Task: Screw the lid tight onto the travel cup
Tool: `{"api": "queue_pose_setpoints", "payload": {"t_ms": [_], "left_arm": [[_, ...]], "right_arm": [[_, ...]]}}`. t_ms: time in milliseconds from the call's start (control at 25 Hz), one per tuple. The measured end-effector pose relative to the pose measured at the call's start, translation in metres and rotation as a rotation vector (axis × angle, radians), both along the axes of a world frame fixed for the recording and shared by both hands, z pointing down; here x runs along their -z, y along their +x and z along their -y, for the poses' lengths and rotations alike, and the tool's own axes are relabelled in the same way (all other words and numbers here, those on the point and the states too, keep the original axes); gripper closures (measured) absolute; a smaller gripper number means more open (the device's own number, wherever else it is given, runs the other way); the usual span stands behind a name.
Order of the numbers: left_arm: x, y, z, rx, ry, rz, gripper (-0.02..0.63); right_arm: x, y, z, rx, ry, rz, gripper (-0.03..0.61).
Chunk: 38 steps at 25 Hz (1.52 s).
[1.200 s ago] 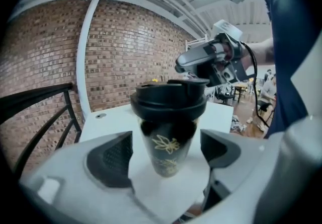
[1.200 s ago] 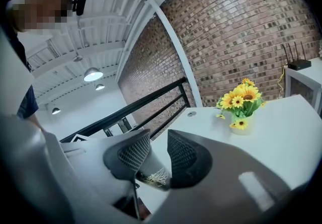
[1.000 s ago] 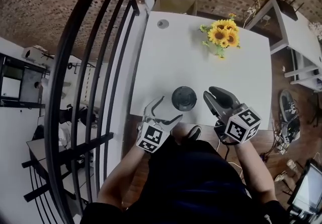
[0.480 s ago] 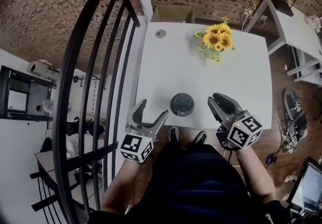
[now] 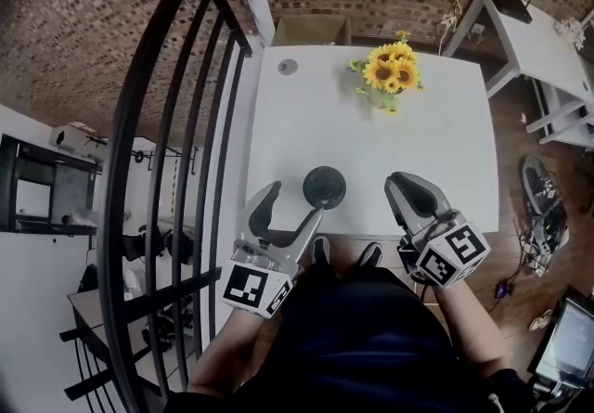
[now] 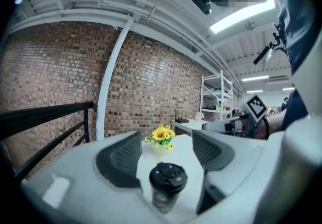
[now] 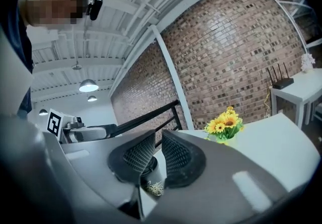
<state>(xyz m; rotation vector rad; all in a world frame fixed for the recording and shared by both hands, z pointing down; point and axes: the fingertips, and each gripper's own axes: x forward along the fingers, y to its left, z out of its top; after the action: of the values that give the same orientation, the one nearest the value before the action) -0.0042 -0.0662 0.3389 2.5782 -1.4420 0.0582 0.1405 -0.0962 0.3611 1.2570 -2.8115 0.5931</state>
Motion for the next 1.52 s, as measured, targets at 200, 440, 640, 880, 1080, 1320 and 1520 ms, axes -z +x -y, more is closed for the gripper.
{"api": "queue_pose_setpoints", "payload": {"t_ms": [200,440,640,880,1080,1320,1520], "left_arm": [[0.005,0.017,-0.001,-0.033,0.014,-0.011,0.304],[0.004,0.03,-0.008,-0.07,0.024,0.018,0.305],[-0.008,0.029,-0.01,-0.081,0.001,0.029,0.309],[-0.007,0.027,-0.01,-0.089,0.014,0.038,0.31],[-0.011,0.029,-0.01,-0.11,0.009,0.05,0.31],[-0.013,0.031,-0.01,-0.112,0.005,0.042,0.31],[-0.012,0.031,-0.008,-0.117,0.002,0.039,0.31]], "right_arm": [[0.019,-0.003,-0.009,0.008,0.114,-0.065,0.565],[0.03,-0.001,-0.016,0.011,0.208,-0.131,0.568],[0.029,0.002,-0.016,0.002,0.218,-0.14,0.568],[0.032,-0.001,-0.013,-0.007,0.239,-0.146,0.568],[0.033,-0.003,-0.012,-0.002,0.255,-0.165,0.568],[0.032,-0.005,-0.014,0.019,0.263,-0.182,0.568],[0.034,-0.006,-0.013,0.025,0.261,-0.188,0.568]]}}
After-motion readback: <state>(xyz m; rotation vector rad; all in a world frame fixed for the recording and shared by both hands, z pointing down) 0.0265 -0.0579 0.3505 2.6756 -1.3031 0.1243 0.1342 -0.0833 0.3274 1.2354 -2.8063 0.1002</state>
